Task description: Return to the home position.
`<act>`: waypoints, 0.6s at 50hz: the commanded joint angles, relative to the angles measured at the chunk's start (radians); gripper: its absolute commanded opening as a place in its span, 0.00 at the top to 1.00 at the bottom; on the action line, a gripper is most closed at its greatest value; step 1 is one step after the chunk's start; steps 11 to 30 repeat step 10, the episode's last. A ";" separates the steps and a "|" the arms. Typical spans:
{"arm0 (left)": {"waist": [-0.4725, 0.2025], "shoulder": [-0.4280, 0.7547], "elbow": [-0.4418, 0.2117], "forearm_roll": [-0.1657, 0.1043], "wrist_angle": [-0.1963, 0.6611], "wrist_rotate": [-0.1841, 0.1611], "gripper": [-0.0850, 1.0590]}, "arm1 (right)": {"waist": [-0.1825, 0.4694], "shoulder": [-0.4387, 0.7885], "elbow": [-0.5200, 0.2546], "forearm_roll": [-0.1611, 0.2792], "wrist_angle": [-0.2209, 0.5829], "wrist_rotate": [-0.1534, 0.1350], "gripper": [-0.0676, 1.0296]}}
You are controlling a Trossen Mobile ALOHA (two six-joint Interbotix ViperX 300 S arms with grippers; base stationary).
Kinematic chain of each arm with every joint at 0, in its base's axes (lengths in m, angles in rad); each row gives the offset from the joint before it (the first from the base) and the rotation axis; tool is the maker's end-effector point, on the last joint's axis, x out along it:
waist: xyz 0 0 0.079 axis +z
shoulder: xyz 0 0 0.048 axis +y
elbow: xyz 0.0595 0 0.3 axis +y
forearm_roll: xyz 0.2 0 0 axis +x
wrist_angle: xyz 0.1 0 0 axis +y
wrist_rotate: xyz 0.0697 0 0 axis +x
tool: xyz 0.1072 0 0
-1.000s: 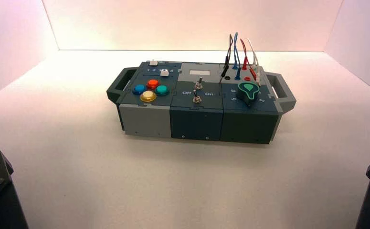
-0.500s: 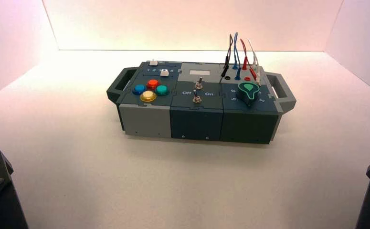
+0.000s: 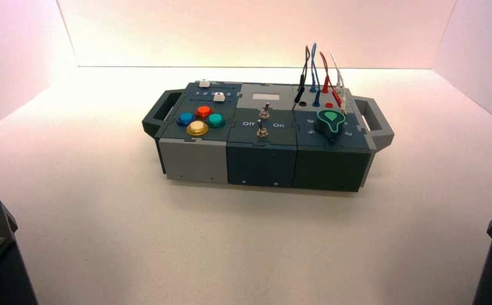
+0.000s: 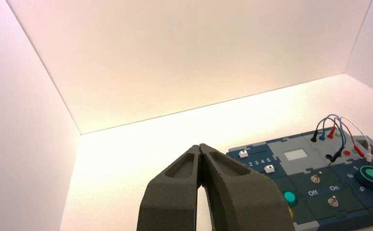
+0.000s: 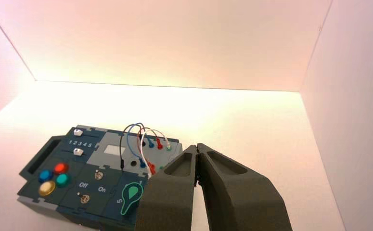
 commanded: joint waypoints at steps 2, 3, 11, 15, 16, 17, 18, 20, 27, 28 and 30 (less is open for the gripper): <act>0.003 -0.003 -0.002 0.000 0.008 -0.005 0.95 | 0.006 0.020 -0.015 0.002 -0.008 0.003 0.96; 0.005 -0.003 -0.002 0.000 0.009 -0.005 0.95 | 0.006 0.020 -0.015 0.000 -0.008 0.002 0.96; 0.005 -0.003 0.000 -0.002 0.008 -0.011 0.95 | 0.006 0.020 -0.015 0.000 -0.008 0.003 0.96; 0.005 -0.003 0.000 -0.002 0.008 -0.011 0.95 | 0.006 0.020 -0.015 0.000 -0.008 0.003 0.96; 0.005 -0.003 0.000 -0.002 0.008 -0.011 0.95 | 0.006 0.020 -0.015 0.000 -0.008 0.003 0.96; 0.005 -0.003 0.000 -0.002 0.008 -0.011 0.95 | 0.006 0.020 -0.015 0.000 -0.008 0.003 0.96; 0.005 -0.003 0.000 -0.002 0.008 -0.011 0.95 | 0.006 0.020 -0.015 0.000 -0.008 0.003 0.96; 0.005 -0.003 0.000 -0.002 0.008 -0.011 0.95 | 0.006 0.020 -0.015 0.000 -0.008 0.003 0.96; 0.005 -0.003 0.000 -0.002 0.008 -0.011 0.95 | 0.006 0.020 -0.015 0.000 -0.008 0.003 0.96; 0.005 -0.003 0.000 -0.002 0.008 -0.011 0.95 | 0.006 0.020 -0.015 0.000 -0.008 0.003 0.96; 0.005 -0.003 0.000 -0.002 0.008 -0.011 0.95 | 0.006 0.020 -0.015 0.000 -0.008 0.003 0.96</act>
